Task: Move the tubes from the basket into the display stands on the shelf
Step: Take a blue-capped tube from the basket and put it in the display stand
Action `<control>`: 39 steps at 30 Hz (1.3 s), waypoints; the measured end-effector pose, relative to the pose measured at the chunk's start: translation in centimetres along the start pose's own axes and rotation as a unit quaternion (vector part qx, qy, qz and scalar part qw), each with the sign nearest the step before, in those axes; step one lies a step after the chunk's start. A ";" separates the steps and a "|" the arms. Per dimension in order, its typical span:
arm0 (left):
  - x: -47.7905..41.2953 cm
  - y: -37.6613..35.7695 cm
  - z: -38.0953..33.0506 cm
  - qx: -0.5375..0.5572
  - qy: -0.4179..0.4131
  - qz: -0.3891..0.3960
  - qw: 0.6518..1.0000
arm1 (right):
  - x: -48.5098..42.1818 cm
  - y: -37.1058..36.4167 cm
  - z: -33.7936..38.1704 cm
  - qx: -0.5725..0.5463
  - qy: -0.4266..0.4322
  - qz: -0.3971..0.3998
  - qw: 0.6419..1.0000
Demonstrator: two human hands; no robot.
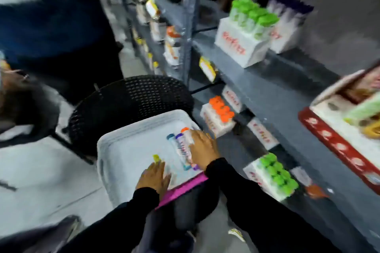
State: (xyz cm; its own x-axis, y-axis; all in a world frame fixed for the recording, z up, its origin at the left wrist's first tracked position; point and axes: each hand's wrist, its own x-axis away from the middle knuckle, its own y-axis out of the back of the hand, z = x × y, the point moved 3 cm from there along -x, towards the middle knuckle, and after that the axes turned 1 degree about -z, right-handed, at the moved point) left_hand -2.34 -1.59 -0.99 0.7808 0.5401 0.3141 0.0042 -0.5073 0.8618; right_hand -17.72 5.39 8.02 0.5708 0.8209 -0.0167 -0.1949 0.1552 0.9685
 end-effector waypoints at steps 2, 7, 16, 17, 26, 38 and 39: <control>0.3 -0.8 2.6 -0.023 0.050 0.031 0.998 | -2.0 -2.2 1.1 -0.019 -0.023 0.095 0.995; 1.9 -1.5 4.6 -0.035 0.103 0.046 0.993 | -5.9 -6.8 2.9 0.003 -0.099 0.205 0.974; 1.5 -2.2 5.2 -0.055 0.109 0.116 0.986 | -7.8 -10.5 4.3 0.048 -0.137 0.278 0.950; 1.5 -2.3 5.2 -0.052 0.110 0.113 0.986 | -7.7 -10.4 4.4 0.036 -0.137 0.293 0.946; 1.8 -2.0 4.7 -0.048 0.101 0.094 0.989 | -6.8 -3.1 3.8 -0.011 -0.094 0.392 0.915; -2.1 0.4 -2.4 -0.106 -0.056 0.036 0.992 | -0.4 11.9 -1.7 -0.020 -0.159 0.245 0.956; -2.8 0.8 -3.5 -0.106 -0.073 0.018 0.992 | 0.3 13.1 -2.0 -0.013 -0.164 0.226 0.960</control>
State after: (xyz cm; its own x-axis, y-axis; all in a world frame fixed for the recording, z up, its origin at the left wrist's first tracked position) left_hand -6.77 -1.15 0.19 0.8606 0.4134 0.2974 -0.1437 -0.3633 0.9205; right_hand -21.73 8.75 20.23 0.6421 0.5917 0.4875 -0.4996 -0.1594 0.8515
